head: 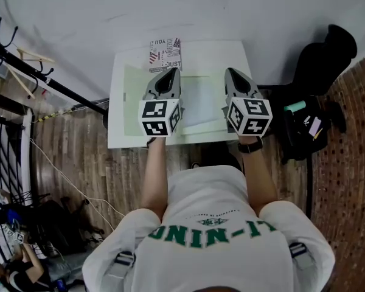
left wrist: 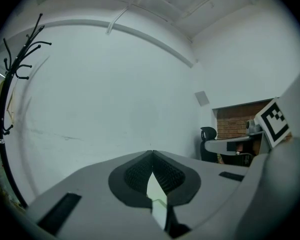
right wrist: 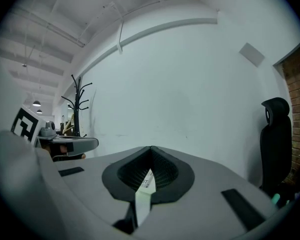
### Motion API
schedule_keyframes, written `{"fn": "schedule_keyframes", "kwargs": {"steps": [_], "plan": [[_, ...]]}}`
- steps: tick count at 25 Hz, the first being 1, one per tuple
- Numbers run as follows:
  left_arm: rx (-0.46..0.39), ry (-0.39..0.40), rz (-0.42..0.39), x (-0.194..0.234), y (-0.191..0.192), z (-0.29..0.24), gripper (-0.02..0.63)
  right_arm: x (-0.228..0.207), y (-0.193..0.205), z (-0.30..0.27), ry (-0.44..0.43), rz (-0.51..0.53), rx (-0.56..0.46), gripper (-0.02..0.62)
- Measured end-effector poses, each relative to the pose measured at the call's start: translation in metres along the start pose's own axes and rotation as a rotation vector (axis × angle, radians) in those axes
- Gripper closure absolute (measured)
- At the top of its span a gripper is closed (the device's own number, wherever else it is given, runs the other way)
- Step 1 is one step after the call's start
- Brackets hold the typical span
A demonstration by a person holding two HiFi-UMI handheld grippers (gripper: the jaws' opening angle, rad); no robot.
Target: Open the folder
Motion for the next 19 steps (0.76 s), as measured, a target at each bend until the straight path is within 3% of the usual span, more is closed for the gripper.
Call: {"fn": "schedule_keyframes", "kwargs": {"steps": [7,19], "plan": [[-0.030,0.021,-0.011,-0.022,-0.002,-0.002,0.591,-0.010,-0.001,0.022,0.022,-0.014,-0.013,0.581],[-0.007,0.016,-0.023,-0.035,0.017,-0.005,0.591,-0.021,0.014,0.038,0.045,0.002,0.013,0.581]]}}
Point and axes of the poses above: the fingertips, and each gripper's own axes: z backward along the fingers, x to its left, y out of its underside, the point moved 4 cm from there along z, backward along the fingers, and after that the axes turned 8 degrees about -y, right-handed, at the moved point
